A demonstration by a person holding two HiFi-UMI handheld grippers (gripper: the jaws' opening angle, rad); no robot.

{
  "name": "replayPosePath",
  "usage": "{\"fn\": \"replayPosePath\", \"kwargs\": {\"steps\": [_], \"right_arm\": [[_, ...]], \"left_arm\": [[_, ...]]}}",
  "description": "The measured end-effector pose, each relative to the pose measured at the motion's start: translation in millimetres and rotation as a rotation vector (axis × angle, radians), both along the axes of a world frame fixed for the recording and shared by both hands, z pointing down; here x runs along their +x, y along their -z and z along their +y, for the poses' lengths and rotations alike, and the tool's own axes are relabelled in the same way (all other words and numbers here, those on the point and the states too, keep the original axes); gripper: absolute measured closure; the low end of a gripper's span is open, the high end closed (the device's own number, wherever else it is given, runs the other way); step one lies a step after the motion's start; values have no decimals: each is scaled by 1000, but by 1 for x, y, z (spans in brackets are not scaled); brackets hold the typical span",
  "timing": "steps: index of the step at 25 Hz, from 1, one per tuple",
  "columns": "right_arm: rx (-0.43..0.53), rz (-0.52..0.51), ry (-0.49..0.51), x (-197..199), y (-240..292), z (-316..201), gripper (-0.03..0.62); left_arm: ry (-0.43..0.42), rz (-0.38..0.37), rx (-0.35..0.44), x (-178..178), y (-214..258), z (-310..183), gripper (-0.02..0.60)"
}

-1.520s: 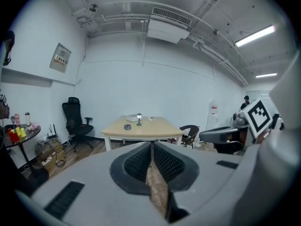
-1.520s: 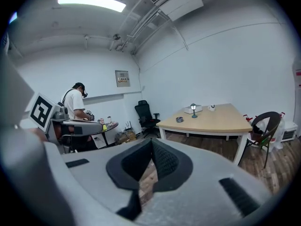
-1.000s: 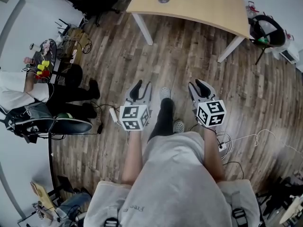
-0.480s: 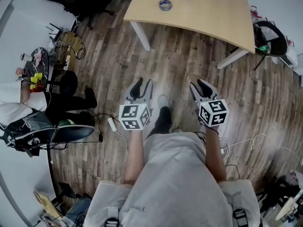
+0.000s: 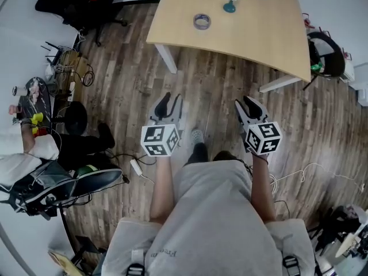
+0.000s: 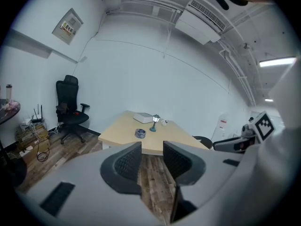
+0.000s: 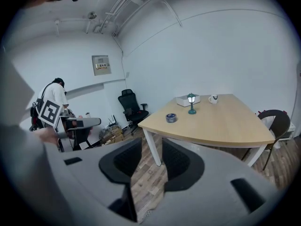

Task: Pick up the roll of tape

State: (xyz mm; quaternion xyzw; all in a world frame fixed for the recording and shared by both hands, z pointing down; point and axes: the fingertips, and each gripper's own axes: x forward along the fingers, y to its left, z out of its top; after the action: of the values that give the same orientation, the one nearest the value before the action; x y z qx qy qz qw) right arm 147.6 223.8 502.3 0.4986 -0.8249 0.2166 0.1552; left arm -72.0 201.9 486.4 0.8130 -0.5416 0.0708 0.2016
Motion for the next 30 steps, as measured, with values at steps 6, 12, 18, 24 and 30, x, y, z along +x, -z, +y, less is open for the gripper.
{"fn": "replayPosePath", "kwargs": {"steps": [6,12,18,24,30], "right_arm": [[-40,33,8,-15,-7,-41,456],[-56,53,60,-34,-11,-75,456],[-71,31,134,-51,-21,-122,454],[-65,-2,166,-34,-23,-187,454],[-70,-44,200,-9,-26,-256,454]], "left_arm": [[37,28,-5,-31,-4,-43,457],[89,49,-24,-53,-14,-67,457],[139,26,-41,-61,-18,-92,457],[156,-15,-42,-36,-15,-147,457],[172,-79,-45,-7,-4,-202,457]]}}
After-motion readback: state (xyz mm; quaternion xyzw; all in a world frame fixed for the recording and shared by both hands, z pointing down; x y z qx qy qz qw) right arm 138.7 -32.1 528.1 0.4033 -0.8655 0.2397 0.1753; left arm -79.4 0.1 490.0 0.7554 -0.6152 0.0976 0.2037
